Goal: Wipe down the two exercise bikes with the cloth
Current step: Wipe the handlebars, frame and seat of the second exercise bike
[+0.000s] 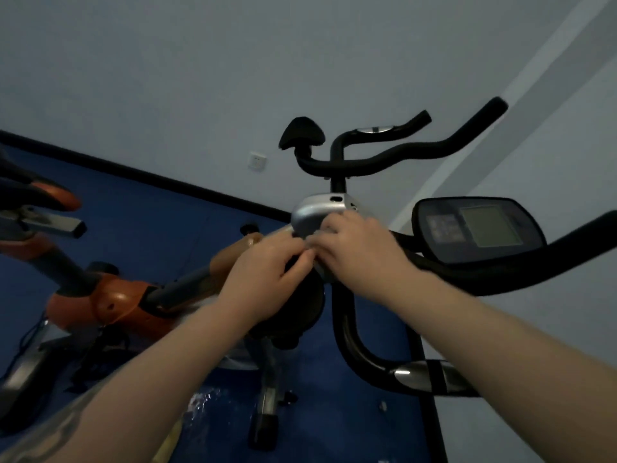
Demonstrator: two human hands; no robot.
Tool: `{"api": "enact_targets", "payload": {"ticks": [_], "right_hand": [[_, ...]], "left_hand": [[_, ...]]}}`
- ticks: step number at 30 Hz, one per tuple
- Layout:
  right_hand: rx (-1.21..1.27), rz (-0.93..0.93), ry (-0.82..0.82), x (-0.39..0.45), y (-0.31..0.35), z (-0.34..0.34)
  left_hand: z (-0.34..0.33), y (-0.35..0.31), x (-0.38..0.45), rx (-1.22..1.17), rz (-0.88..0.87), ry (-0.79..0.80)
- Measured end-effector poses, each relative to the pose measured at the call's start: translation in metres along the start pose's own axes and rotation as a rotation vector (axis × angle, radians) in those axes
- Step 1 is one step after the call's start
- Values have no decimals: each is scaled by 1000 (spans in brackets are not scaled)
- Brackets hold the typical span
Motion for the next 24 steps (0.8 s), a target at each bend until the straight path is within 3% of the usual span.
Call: {"api": "enact_targets", "payload": {"ticks": [6, 13, 18, 24], "right_hand": [[8, -189, 4, -28, -42, 3], [-10, -319, -100, -48, -32, 4], [-16, -482, -135, -50, -37, 14], [-14, -423, -143, -54, -29, 6]], "left_hand": [[-6, 6, 4, 11, -7, 85], [3, 4, 30, 182, -136, 138], [-5, 4, 43, 82, -200, 206], [-5, 11, 36, -40, -232, 195]]}}
Point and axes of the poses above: each hand's wrist, its own x-axis towards the middle knuckle, its own z-axis out of the back of the hand, y = z × x, the point moved 7 cm from there along x, towards the middle knuckle, and after that the axes turned 11 degrees about y, right-handed, at the moved point
